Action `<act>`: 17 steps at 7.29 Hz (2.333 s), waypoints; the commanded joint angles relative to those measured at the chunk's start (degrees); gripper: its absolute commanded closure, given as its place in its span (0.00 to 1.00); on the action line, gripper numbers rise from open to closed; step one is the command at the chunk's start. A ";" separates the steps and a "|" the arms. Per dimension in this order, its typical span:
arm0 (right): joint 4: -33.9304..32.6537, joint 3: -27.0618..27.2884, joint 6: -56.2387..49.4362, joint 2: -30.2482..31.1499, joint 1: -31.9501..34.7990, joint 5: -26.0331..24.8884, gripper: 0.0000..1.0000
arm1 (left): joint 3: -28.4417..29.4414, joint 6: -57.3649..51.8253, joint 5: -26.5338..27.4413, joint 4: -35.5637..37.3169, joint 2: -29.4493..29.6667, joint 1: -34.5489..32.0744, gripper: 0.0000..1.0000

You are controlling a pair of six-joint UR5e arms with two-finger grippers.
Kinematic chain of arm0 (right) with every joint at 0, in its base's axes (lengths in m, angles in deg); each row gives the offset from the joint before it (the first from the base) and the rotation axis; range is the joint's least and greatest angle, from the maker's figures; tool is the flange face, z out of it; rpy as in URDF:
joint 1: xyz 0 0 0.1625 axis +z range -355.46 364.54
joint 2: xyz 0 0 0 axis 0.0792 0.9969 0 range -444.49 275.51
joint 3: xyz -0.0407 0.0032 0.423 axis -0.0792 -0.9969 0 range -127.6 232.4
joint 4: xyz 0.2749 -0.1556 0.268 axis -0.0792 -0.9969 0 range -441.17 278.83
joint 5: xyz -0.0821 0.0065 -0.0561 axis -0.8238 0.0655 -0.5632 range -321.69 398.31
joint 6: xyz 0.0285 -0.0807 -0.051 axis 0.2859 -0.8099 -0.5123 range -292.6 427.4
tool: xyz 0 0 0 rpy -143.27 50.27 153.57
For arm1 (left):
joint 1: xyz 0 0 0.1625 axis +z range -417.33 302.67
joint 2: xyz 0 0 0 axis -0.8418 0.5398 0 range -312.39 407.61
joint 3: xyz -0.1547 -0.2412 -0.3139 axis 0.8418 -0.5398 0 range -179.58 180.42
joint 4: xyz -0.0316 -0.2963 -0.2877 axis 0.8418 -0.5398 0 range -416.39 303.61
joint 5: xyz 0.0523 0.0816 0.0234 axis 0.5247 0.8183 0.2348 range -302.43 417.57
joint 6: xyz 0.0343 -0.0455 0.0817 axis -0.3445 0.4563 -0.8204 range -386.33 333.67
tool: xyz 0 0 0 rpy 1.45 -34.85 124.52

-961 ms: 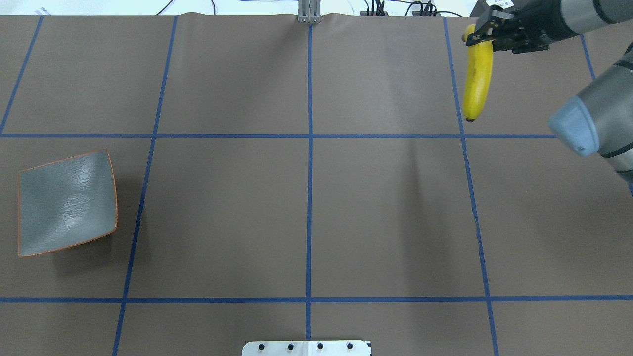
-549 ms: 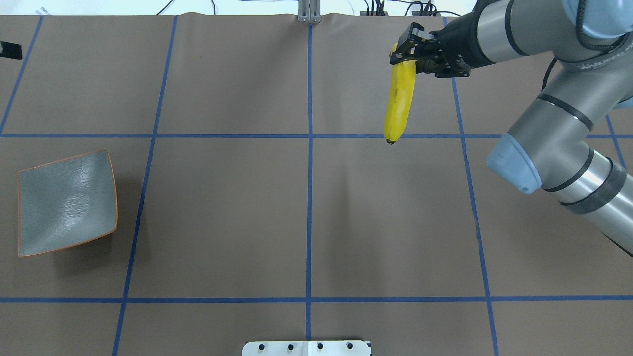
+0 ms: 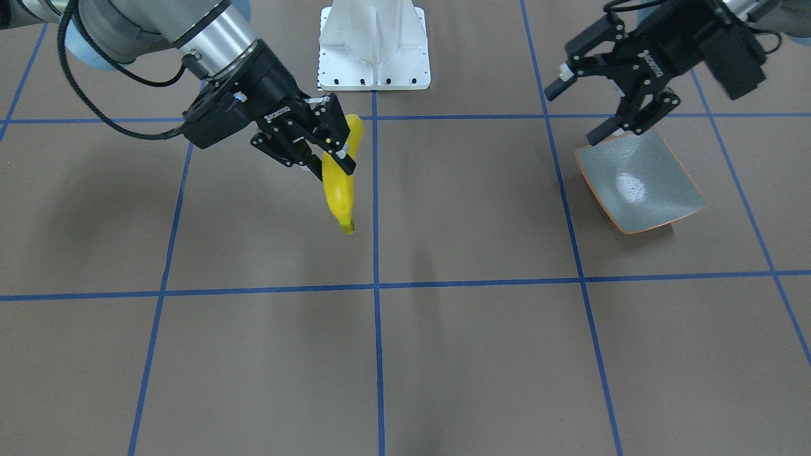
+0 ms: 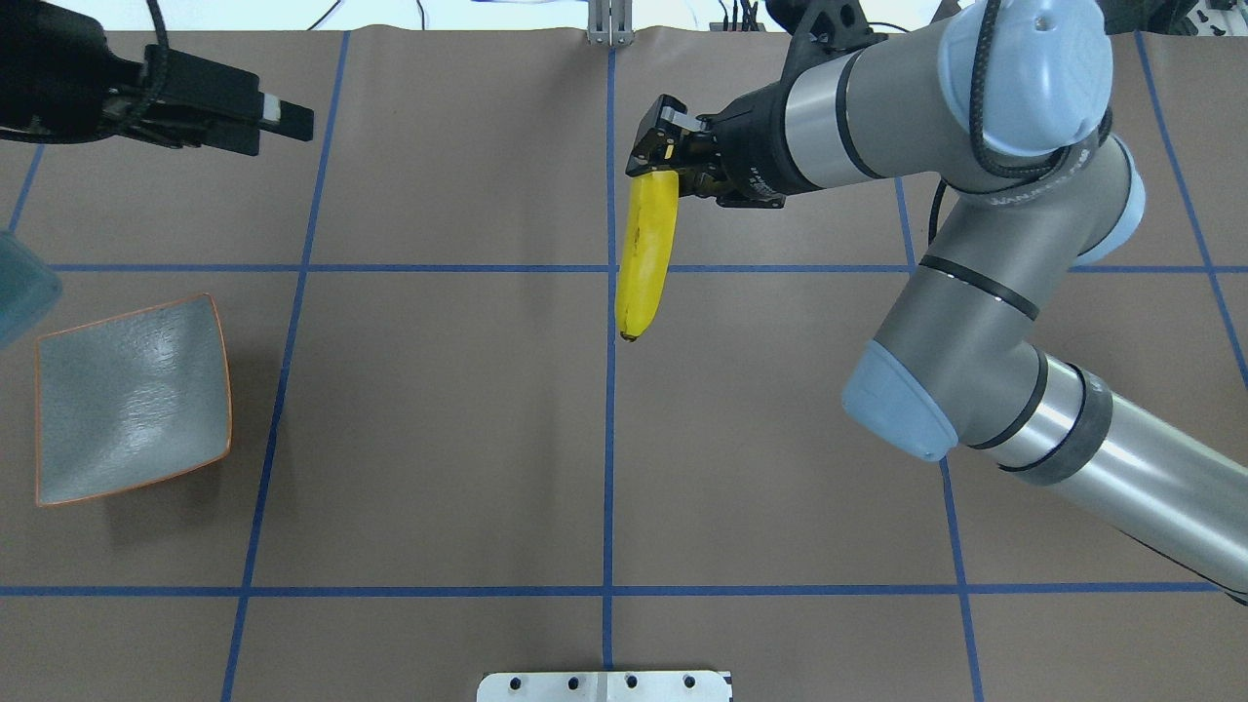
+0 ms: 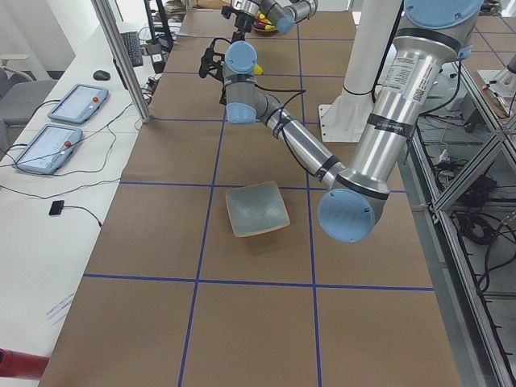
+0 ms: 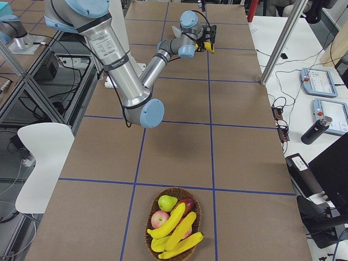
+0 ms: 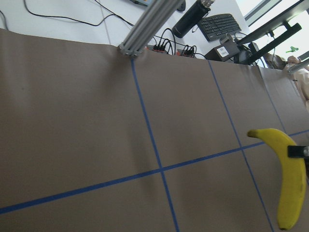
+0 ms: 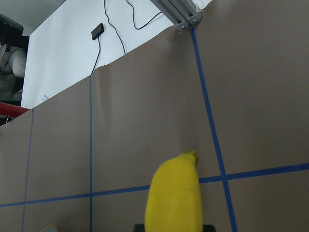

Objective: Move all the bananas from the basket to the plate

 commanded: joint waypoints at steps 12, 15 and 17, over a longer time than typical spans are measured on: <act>7.48 0.55 7.65 -4.72 -5.59 -3.31 1.00 | -0.95 1.04 2.74 -3.89 4.89 16.78 0.18; 8.70 0.63 7.57 -4.72 -5.59 -3.31 1.00 | -0.95 1.04 2.83 -3.98 5.51 17.31 0.60; 11.44 0.46 7.48 -4.19 -5.59 -3.40 1.00 | -0.86 0.86 2.83 -3.98 5.42 17.31 1.00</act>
